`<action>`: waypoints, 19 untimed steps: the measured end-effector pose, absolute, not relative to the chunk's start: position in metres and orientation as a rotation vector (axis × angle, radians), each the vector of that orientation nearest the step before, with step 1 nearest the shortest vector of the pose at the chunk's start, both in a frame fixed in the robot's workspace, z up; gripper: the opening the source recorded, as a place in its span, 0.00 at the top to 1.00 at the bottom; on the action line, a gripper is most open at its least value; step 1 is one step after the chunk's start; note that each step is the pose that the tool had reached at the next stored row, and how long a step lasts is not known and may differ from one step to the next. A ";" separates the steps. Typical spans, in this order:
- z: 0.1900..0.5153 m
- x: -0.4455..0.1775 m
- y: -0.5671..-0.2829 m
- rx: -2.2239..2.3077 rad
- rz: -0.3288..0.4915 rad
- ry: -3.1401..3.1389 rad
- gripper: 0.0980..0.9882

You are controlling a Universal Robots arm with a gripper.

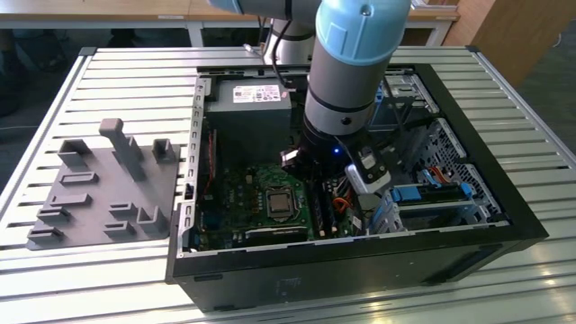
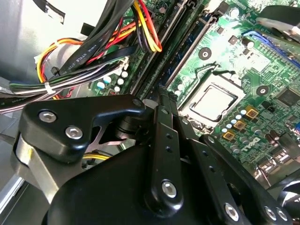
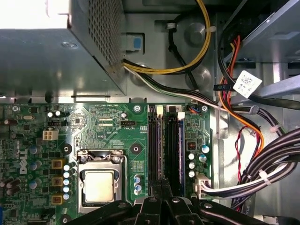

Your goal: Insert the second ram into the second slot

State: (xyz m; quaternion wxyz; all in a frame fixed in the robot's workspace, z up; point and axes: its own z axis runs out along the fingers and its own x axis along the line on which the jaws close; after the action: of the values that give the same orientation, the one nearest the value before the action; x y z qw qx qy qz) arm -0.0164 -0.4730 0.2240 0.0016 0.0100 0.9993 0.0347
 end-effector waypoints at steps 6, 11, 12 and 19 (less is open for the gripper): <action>0.217 -0.016 -0.473 0.031 0.107 3.137 0.99; 0.215 -0.016 -0.473 0.031 0.105 3.138 0.99; 0.216 -0.016 -0.473 0.031 0.109 3.137 0.99; 0.233 -0.016 -0.473 0.031 0.119 3.136 0.99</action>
State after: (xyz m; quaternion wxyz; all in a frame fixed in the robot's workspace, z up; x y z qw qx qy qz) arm -0.0159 -0.4729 0.2332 0.0015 0.0099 0.9992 0.0379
